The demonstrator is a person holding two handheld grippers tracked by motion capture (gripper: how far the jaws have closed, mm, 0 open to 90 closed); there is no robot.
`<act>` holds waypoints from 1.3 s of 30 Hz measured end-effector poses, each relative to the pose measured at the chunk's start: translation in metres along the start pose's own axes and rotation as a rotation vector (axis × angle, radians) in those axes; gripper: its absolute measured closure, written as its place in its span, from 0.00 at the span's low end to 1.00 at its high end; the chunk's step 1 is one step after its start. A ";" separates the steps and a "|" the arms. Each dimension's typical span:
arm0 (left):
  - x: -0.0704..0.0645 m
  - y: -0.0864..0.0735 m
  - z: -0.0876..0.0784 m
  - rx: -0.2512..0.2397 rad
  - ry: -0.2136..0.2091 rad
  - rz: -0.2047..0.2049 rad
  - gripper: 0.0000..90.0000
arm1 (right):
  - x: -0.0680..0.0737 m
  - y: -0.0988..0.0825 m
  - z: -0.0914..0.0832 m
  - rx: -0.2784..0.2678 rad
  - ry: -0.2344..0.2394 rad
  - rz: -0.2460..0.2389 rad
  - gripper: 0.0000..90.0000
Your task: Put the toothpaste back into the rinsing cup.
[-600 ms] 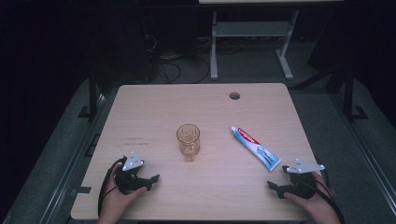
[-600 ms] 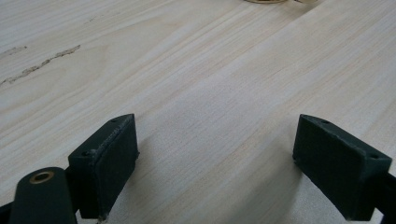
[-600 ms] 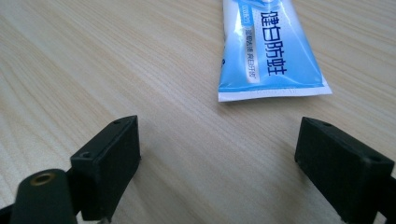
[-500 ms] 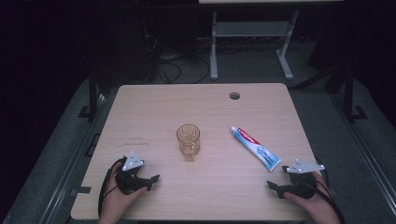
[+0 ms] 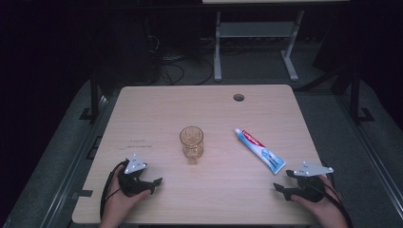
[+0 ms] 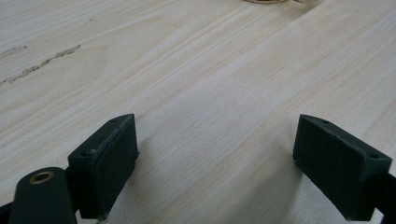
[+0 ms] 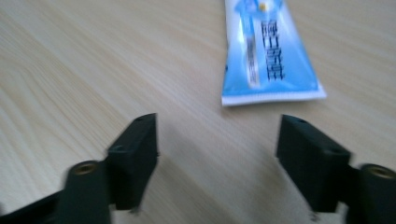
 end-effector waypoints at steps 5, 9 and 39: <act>0.000 0.000 0.000 -0.001 -0.001 0.000 0.15 | 0.003 0.007 -0.010 -0.051 0.035 0.015 0.51; 0.000 0.000 0.000 0.000 0.000 0.000 0.15 | 0.006 0.013 -0.013 -0.063 0.067 0.039 0.71; 0.000 -0.001 -0.001 0.002 0.001 -0.001 0.15 | 0.000 0.057 0.030 0.017 0.050 0.043 1.00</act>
Point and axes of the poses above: each handheld gripper's, and its own axes: z roughly forward along the jaws, y roughly out of its top, x roughly to its left, the point moved 7 cm from there along z, roughly forward along the jaws, and after that the axes turned 15 degrees about x, right-handed, at the moved point
